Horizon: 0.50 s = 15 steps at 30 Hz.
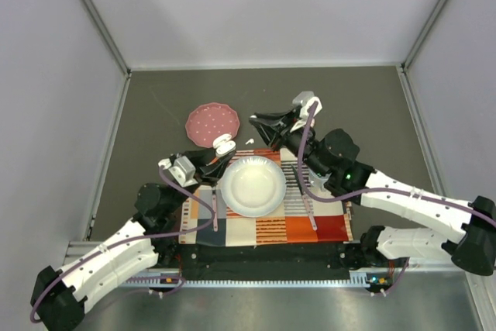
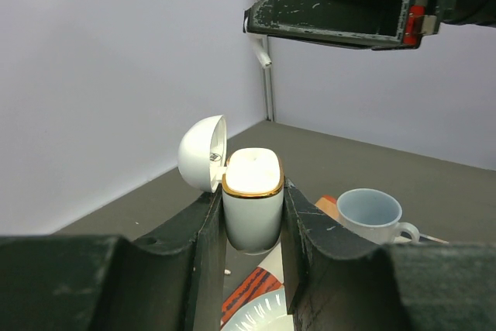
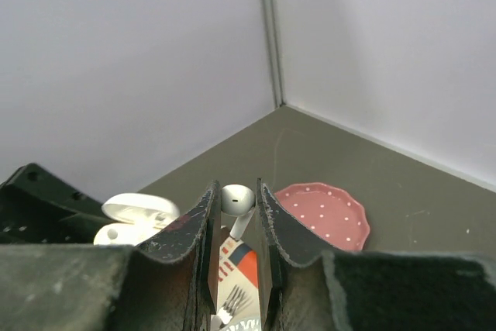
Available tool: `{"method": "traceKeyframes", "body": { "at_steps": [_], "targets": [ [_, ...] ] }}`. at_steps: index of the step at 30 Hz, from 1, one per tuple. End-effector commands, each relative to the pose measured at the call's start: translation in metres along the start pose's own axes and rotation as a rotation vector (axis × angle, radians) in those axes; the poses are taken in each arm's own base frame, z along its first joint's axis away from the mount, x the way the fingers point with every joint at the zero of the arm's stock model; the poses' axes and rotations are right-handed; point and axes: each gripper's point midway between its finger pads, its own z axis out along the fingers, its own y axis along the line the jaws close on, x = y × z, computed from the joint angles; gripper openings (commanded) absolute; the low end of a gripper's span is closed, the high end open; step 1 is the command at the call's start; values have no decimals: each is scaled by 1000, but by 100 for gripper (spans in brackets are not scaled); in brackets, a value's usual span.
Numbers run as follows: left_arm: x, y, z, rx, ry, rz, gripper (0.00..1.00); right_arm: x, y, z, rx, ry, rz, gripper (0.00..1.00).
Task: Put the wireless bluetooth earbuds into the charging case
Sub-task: Insert the right earbud into the right side groove of the charging case.
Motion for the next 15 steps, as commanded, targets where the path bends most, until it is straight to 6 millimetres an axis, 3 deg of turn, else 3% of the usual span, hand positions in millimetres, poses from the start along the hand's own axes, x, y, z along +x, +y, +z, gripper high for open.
{"method": "traceKeyframes", "body": {
  "at_steps": [1,8,15],
  "targets": [
    [-17,-1,3,14,-72,12,0,-21,30,-1,-81,-70,-23,0],
    [-15,2,-1,-9,-87,6,0,-9,58,2,-150,-54,-37,0],
    [-17,-1,2,9,-90,0,0,-4,71,2,-193,-53,-29,0]
  ]
}}
